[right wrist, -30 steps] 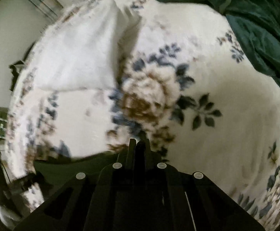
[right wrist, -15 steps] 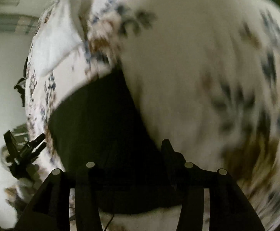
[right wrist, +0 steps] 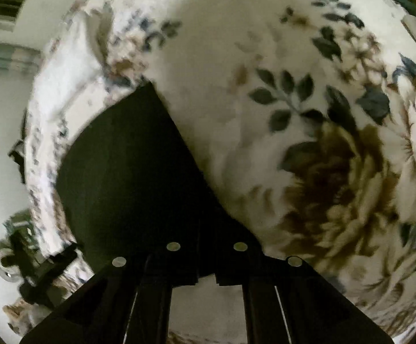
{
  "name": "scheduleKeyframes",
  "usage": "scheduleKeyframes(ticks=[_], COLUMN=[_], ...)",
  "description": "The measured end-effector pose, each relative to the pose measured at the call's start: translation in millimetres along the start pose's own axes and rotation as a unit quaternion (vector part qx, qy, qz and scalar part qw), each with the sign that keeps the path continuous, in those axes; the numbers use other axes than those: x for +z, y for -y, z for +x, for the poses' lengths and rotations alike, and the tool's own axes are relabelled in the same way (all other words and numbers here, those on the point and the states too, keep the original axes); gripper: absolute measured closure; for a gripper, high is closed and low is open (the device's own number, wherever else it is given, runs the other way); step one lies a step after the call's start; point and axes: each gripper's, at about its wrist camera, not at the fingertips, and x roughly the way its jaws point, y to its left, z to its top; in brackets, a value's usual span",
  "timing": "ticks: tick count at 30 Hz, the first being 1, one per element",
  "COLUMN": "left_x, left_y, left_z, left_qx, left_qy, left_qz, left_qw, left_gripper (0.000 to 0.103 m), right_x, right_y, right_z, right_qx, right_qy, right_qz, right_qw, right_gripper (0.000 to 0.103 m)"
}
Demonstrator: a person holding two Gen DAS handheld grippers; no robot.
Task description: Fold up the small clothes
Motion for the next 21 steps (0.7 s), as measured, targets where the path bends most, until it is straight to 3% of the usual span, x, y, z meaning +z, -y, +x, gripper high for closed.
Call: scheduleKeyframes(ticks=[3,6,8,9,12,15,18,21], left_x=[11,18,23,24,29,32,36,40], left_y=[8,7,7,7,10,6,7,17], left_z=[15,24,31,37,54,60,66,68], left_qx=[-0.036,-0.077,-0.108,-0.123,-0.148,-0.172,-0.200,-0.204], left_qy=[-0.006,-0.005,-0.004,-0.006,-0.019,-0.021,-0.020,-0.015], left_qz=[-0.014,-0.028,-0.026,-0.023,-0.017,-0.014,-0.020,-0.013], left_qw=[0.9992,0.9966,0.9938,0.9921,0.9887,0.9847,0.9793,0.9788], left_gripper=[0.021,0.021,0.021,0.021,0.019,0.011,0.002,0.002], right_x=[6,23,38,44,65,72,71,64], right_y=[4,12,19,21,22,10,-1,-16], right_z=[34,38,29,31,59,92,101,105], right_qx=[0.000,0.030,0.084,0.110,0.174,0.200,0.236,0.262], right_qy=[-0.075,-0.096,-0.071,-0.070,-0.097,-0.140,-0.155,-0.171], right_qz=[-0.009,-0.005,0.002,0.004,0.002,-0.029,-0.051,-0.074], right_qw=[0.997,0.995,0.994,0.991,0.980,0.969,0.958,0.947], right_gripper=[0.094,0.064,0.028,0.023,0.020,0.019,0.015,0.015])
